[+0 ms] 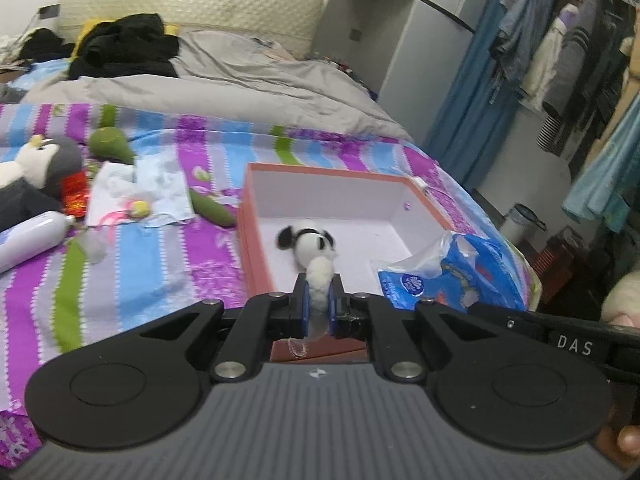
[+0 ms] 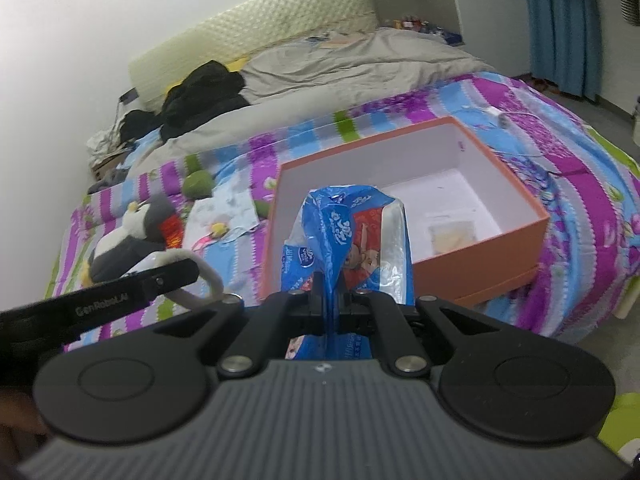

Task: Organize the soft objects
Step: 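Move both tools over the orange box holding the blue packet and white loop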

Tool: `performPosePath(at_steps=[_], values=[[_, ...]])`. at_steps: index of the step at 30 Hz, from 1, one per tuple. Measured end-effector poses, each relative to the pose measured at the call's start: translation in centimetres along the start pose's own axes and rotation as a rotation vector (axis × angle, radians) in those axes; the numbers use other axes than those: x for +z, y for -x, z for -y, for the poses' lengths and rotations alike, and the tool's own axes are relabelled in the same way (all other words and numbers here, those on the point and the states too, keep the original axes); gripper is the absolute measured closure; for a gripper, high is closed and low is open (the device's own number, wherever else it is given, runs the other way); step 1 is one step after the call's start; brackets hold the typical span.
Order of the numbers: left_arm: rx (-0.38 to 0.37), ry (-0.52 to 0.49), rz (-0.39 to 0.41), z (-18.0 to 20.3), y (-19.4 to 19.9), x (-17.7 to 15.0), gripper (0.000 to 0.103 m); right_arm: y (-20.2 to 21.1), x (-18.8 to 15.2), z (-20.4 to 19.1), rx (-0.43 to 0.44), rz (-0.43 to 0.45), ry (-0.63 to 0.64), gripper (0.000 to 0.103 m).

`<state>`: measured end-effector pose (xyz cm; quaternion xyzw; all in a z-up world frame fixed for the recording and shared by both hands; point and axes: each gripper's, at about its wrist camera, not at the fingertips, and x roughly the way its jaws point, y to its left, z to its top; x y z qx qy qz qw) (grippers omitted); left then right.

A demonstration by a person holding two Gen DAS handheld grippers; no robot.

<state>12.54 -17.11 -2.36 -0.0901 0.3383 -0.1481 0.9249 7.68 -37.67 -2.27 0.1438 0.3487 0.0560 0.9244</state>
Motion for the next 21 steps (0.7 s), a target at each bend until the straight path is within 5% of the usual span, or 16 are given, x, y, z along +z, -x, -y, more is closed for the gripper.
performPosePath(at_steps=[10,21], values=[[-0.019,-0.001,-0.078,2.2,-6.4,2.3,0.092,-3.2,3.4,3.6,-0.024,-0.023,-0.026,0.097],[0.004,0.012,-0.188,1.3,-16.8,4.9,0.092,-12.2,7.2,7.0,-0.042,-0.108,-0.018,0.097]])
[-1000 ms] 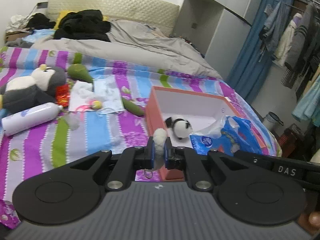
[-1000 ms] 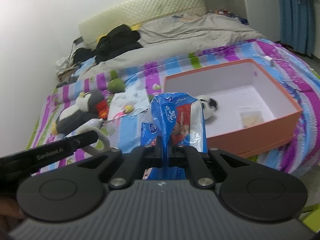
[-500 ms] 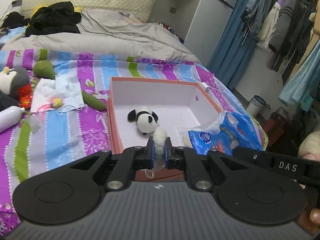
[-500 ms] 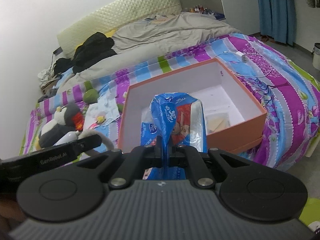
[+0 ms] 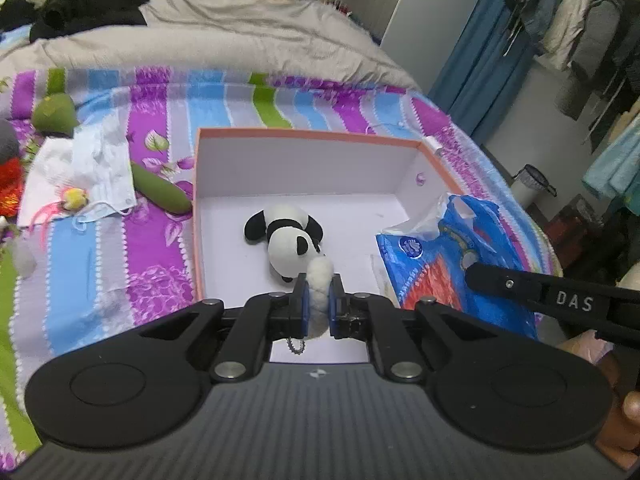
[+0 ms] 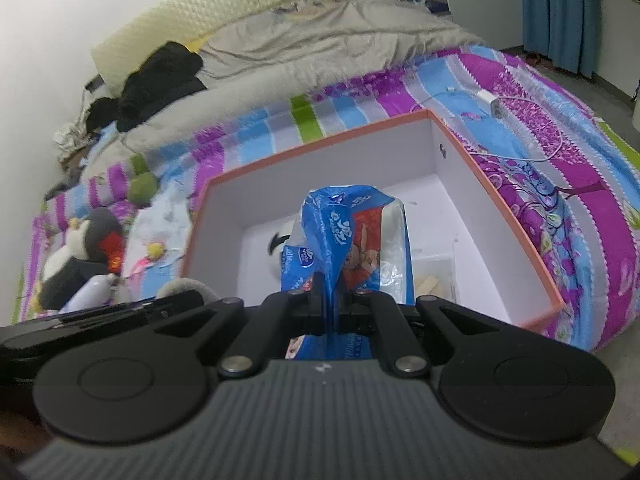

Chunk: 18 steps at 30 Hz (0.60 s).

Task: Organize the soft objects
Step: 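Move both tools over the orange box holding the blue packet and white loop, then lower both items into the box and open both grippers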

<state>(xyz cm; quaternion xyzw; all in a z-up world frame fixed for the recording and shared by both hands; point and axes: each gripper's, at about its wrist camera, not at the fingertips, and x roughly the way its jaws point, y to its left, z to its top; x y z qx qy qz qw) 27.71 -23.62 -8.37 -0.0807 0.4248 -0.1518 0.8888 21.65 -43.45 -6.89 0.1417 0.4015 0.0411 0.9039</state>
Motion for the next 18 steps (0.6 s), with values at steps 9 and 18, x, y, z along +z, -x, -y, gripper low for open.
performPosePath(at_steps=[9,18], values=[[0.013,0.002,-0.096,-0.3,-8.1,1.7,0.092,-7.6,1.2,3.0,-0.033,-0.108,-0.012,0.096],[0.015,-0.009,-0.157,-0.1,-12.4,1.3,0.092,-11.2,0.9,4.7,-0.075,-0.179,-0.003,0.095]])
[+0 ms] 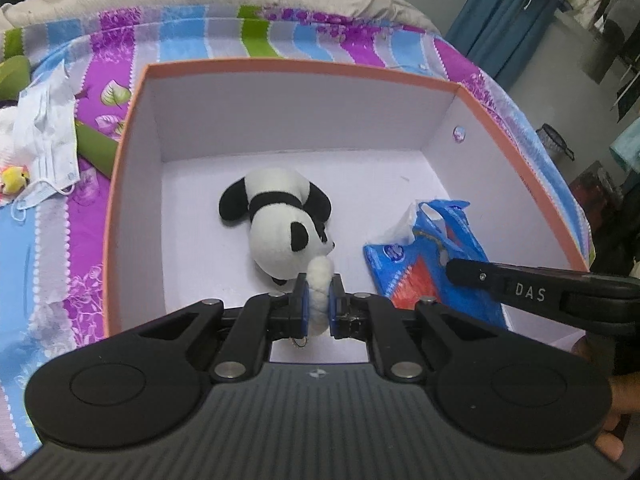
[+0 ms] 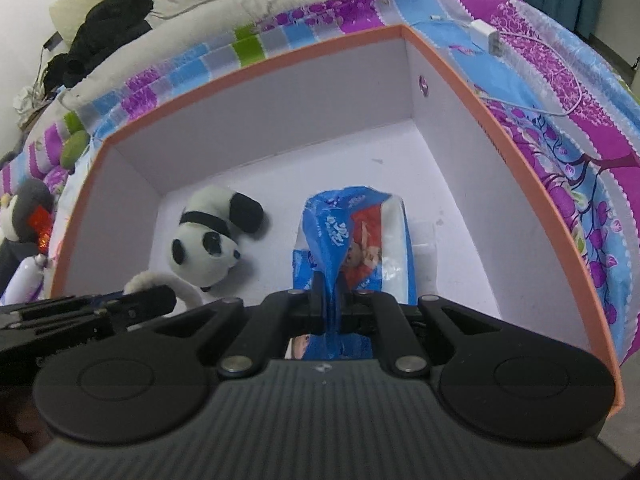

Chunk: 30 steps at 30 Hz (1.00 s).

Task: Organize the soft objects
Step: 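Lower both items into the box and open both grippers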

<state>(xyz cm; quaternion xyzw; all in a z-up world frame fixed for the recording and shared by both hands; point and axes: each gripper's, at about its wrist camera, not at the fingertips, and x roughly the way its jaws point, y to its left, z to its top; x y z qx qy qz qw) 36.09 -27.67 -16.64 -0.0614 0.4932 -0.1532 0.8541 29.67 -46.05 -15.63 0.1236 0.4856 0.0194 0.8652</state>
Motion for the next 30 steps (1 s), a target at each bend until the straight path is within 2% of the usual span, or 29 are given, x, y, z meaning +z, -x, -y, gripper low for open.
performPosePath(at_steps=[5,8,9,10,18,30], values=[[0.008,-0.008,-0.011,0.2,-0.4,-0.1,0.091,-0.5,-0.1,0.2,-0.015,-0.023,-0.003,0.093],[0.000,-0.025,-0.029,0.4,-0.3,-0.1,0.088,-0.6,0.0,0.3,-0.023,-0.037,-0.008,0.080],[0.005,-0.027,-0.027,0.5,-0.1,-0.1,0.081,-0.4,0.0,0.2,-0.025,-0.033,-0.006,0.069],[0.007,-0.029,-0.024,0.6,0.2,-0.2,0.073,-0.2,0.0,0.2,-0.030,-0.026,-0.003,0.063],[0.012,-0.034,0.035,0.8,4.0,-0.7,0.072,3.3,-0.6,-0.6,-0.019,0.031,0.009,0.063],[0.010,-0.031,0.149,1.2,13.3,-3.9,0.072,11.3,-3.5,-3.2,0.012,0.136,0.035,0.063]])
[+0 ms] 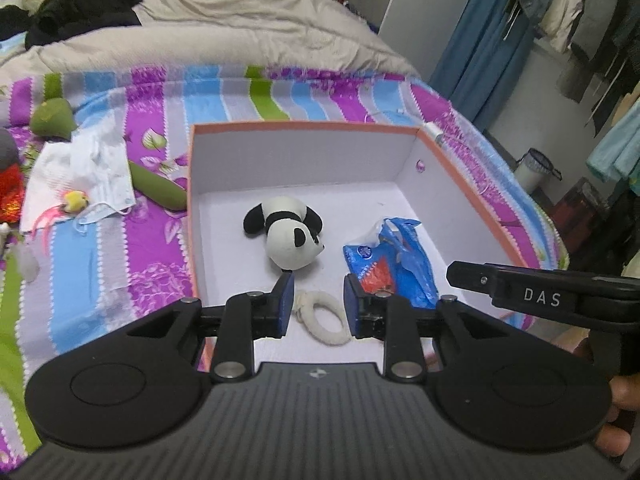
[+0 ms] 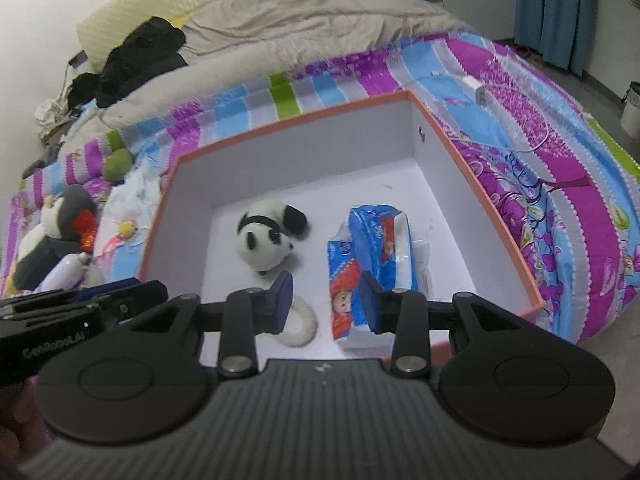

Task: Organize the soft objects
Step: 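Lower both items into the box and open both grippers, then withdraw both open tools from the box back toward the bed items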

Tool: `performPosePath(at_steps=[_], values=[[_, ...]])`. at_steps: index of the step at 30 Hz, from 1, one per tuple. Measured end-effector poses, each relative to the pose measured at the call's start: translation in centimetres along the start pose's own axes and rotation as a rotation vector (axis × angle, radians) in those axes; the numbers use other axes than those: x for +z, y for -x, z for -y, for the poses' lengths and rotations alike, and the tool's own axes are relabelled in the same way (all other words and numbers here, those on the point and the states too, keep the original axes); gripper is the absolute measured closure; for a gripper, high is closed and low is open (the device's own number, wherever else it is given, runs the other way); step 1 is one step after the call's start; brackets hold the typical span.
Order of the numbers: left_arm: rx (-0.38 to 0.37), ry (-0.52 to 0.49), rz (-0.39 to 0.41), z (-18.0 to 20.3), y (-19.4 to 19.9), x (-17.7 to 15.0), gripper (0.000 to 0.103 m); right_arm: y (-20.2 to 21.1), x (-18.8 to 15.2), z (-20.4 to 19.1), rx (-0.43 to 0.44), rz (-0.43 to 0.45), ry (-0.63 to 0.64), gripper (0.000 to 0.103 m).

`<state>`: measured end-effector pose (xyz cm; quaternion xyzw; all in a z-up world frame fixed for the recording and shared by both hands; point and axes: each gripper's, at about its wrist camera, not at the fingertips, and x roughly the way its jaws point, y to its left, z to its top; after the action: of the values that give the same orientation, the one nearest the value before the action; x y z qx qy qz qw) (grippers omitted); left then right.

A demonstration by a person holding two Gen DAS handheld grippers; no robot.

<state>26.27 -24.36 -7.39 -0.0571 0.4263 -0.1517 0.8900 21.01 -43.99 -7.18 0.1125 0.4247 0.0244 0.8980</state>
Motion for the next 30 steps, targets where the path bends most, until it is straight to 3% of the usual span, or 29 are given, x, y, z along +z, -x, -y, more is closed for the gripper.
performPosePath(at_steps=[18,30], values=[[-0.012,0.010,0.136,-0.7,13.2,-6.1,0.072,10.1,-5.4,-5.3,0.053,0.113,0.049,0.063],[0.037,0.059,0.214,-3.8,20.4,-11.8,0.072,13.8,-10.4,-8.9,0.151,0.160,0.087,0.063]])
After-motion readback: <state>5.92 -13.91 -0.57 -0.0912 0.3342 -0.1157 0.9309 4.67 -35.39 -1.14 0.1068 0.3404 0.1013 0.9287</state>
